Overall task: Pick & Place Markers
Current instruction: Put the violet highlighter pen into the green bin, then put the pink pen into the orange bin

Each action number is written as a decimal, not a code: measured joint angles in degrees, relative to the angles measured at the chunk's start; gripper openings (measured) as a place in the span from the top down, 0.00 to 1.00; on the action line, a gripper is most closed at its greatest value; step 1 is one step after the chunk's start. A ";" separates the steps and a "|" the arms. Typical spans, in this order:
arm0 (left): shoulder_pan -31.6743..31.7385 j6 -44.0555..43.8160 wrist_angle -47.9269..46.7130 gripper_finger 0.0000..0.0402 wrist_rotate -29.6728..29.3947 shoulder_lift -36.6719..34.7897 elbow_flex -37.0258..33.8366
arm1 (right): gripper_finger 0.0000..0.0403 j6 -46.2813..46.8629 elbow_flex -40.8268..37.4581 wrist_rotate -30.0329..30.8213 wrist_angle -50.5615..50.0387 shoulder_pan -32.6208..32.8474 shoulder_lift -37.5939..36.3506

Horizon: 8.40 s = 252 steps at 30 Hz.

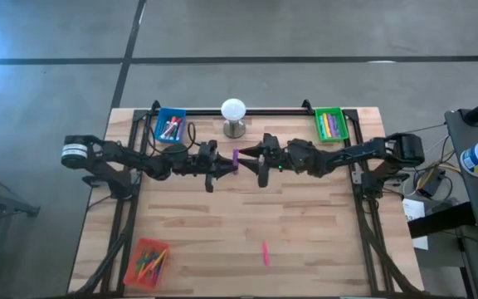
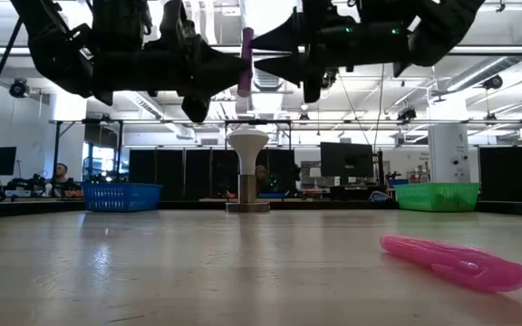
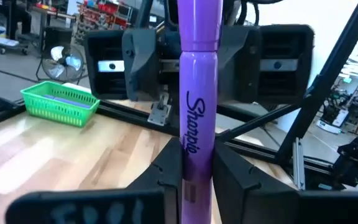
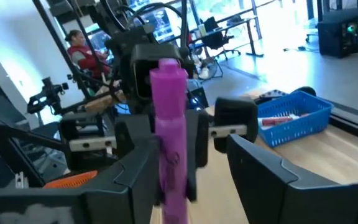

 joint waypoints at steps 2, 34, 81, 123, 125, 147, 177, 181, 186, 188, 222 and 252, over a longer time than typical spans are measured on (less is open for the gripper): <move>0.02 0.08 -0.09 0.87 0.00 0.00 0.00 | 0.57 -0.27 0.47 -0.57 0.34 -0.29 0.24; 0.72 -0.54 -2.84 0.70 -1.82 0.04 -0.17 | 0.85 -5.89 4.95 -8.52 -15.14 -4.06 -6.73; 2.73 5.27 -7.75 0.68 -4.62 -24.62 -18.56 | 0.83 0.44 23.57 29.18 -101.34 -51.28 11.20; 1.77 5.32 -9.13 1.00 -4.66 -27.27 -24.14 | 0.97 67.61 15.10 24.61 -92.72 33.98 -4.12; 1.77 5.90 -8.24 1.00 -4.63 -27.28 -24.65 | 0.96 68.26 18.75 24.61 -92.75 35.86 0.31; 1.64 7.54 -11.25 1.00 -8.80 -27.30 -24.72 | 0.69 69.96 44.01 11.62 -93.29 38.33 29.36; 1.12 -1.81 -14.03 1.00 -4.09 -27.30 -24.39 | 0.91 28.80 39.34 32.95 -85.48 38.28 14.69; 1.14 -2.19 -14.12 1.00 -5.25 -27.32 -24.42 | 0.91 17.97 31.11 34.72 -69.76 36.00 8.64; 1.14 -4.99 -14.37 1.00 -5.21 -27.28 -24.50 | 0.91 7.15 19.32 27.47 -45.29 31.34 3.34; 1.14 -8.94 -14.65 1.00 -5.20 -27.28 -24.50 | 0.91 4.74 15.05 23.13 -35.91 29.12 2.63; -8.31 5.32 -18.34 0.65 -6.29 -22.78 -6.07 | 0.91 -4.73 9.09 5.00 5.21 9.61 5.89; -8.50 5.44 -33.20 0.91 -13.12 -24.07 1.19 | 0.69 -8.43 15.69 3.54 -16.51 9.02 2.68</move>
